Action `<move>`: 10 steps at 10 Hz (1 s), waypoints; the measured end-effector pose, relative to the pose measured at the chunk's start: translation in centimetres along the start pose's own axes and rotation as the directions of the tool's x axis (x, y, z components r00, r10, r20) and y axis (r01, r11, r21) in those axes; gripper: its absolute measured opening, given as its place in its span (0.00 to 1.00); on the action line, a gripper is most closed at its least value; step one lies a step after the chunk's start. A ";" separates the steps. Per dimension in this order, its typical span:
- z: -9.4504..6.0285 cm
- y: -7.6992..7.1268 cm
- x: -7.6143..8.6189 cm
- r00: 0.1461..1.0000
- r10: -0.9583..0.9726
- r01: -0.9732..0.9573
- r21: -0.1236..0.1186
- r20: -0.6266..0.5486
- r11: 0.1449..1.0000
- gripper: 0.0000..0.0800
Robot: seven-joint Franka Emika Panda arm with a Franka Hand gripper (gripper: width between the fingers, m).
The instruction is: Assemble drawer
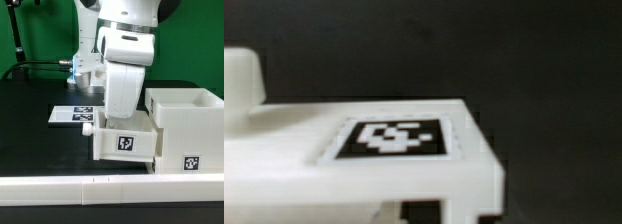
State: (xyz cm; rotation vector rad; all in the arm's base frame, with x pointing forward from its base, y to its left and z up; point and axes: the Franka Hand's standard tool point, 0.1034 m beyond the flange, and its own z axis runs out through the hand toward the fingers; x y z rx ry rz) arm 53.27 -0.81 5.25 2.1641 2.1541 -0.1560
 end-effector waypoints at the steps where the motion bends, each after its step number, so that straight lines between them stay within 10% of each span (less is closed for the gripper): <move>1: 0.2 -0.1 0.0 1.000 -0.012 0.012 0.003 0.000 1.000 0.05; 10: -0.9 -0.1 -1.1 1.000 -0.016 0.016 0.030 0.010 0.999 0.06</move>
Offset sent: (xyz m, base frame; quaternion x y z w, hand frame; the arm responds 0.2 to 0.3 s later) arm 0.0013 -0.0057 0.0103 0.0318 -0.0030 -0.0029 0.9995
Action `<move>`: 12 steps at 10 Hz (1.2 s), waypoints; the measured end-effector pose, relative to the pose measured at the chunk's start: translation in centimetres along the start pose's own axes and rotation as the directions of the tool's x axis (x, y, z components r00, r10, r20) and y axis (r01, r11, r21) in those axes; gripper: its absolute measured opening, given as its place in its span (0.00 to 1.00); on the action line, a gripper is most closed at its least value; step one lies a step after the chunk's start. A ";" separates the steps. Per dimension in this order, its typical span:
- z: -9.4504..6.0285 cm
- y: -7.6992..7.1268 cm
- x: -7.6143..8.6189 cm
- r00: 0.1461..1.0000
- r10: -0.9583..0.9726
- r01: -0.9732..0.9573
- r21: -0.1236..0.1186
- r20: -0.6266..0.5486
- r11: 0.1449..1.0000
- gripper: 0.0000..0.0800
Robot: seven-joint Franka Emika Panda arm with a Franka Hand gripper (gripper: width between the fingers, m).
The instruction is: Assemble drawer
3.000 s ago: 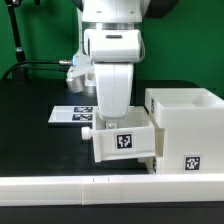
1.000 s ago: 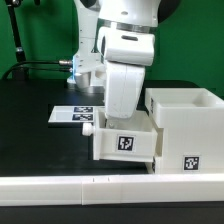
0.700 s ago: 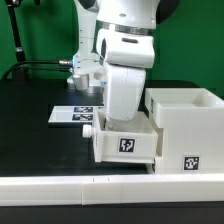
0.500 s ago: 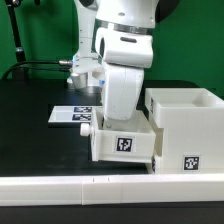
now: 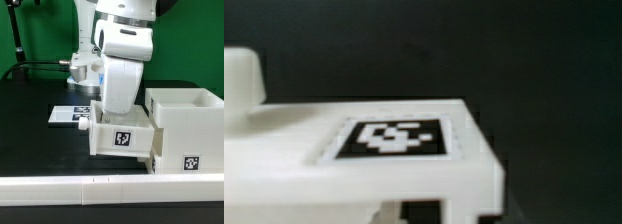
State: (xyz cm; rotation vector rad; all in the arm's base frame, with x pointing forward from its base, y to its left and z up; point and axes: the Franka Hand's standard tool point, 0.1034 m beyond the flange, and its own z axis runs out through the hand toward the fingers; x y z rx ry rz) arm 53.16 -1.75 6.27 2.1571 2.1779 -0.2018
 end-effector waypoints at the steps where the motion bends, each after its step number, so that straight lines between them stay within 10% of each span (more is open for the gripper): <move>1: 0.3 -0.1 -0.1 1.000 -0.002 0.002 -0.007 -0.007 1.000 0.06; 12: -0.6 0.8 0.4 0.999 0.026 -0.027 -0.009 -0.047 1.000 0.06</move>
Offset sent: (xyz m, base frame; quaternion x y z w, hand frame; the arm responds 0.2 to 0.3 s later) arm 0.0090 0.0096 0.0056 0.0071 0.0589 0.0111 0.9982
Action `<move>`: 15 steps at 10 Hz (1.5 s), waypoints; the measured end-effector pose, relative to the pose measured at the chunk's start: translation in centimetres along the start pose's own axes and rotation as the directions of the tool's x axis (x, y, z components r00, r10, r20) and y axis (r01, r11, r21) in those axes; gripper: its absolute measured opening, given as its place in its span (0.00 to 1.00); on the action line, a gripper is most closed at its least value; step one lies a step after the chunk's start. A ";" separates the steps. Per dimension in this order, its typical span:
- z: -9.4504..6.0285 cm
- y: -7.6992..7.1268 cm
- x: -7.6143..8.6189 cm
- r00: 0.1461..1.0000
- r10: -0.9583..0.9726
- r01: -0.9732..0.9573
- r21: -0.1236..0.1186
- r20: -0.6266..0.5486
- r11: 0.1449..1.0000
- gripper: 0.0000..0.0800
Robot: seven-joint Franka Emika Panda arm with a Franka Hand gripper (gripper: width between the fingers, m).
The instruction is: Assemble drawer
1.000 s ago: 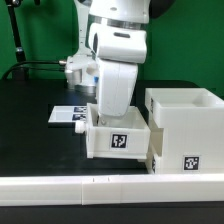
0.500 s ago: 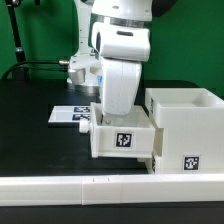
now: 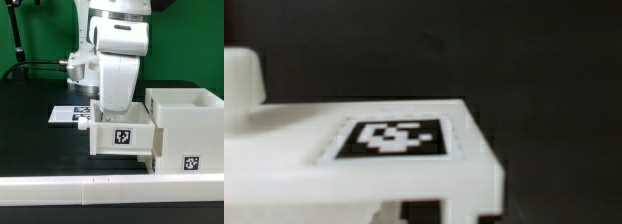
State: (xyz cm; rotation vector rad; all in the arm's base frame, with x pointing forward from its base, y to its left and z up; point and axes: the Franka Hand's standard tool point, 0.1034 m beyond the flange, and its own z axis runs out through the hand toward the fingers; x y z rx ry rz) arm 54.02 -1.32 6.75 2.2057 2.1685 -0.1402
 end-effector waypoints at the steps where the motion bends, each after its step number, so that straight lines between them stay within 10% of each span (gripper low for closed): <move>1: 0.0 0.0 0.0 1.000 0.000 0.000 0.001 0.000 1.000 0.06; 15: 1.1 -0.5 1.0 1.000 0.000 0.000 0.021 -0.025 1.000 0.06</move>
Offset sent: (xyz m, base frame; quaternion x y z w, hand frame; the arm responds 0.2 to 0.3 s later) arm -0.0001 0.0114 -0.0012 -0.0100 0.0040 -0.0017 0.9999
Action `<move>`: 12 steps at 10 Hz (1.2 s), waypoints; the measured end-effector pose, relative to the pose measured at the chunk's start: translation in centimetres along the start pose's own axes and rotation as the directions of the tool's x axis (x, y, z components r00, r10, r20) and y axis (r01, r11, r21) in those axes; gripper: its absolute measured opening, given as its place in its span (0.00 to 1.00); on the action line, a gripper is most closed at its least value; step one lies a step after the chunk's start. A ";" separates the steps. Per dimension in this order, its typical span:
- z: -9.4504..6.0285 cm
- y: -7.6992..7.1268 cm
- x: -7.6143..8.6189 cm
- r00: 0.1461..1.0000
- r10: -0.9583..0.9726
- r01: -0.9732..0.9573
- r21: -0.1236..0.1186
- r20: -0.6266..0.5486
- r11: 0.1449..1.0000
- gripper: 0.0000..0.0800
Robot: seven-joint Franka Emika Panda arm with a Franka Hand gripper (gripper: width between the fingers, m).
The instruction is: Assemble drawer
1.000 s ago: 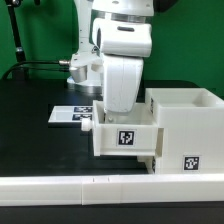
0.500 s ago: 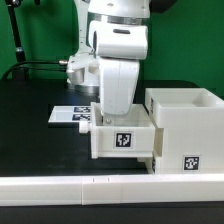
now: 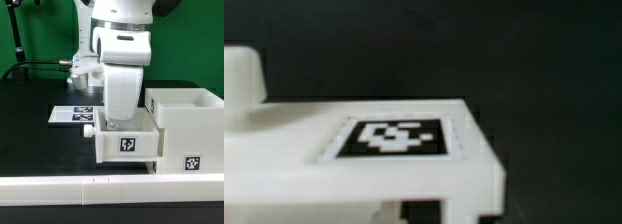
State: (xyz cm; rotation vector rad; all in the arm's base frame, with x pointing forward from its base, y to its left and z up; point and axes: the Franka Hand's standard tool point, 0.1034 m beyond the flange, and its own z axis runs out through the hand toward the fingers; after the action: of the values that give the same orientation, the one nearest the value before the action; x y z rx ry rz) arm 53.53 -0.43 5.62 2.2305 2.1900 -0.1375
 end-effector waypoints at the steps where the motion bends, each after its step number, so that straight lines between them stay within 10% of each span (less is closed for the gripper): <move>1: -0.1 0.1 0.0 1.000 0.018 -0.018 -0.003 0.001 1.000 0.06; 12: -0.7 0.1 -0.1 1.000 0.025 -0.025 -0.052 -0.011 0.998 0.06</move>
Offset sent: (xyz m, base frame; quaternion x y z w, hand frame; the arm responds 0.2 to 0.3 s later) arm 0.0000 0.0000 0.0000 0.0000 0.0000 0.0000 1.0000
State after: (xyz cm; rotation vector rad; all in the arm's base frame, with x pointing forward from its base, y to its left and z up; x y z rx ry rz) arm 53.64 -0.49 6.29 2.2351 2.1440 -0.0675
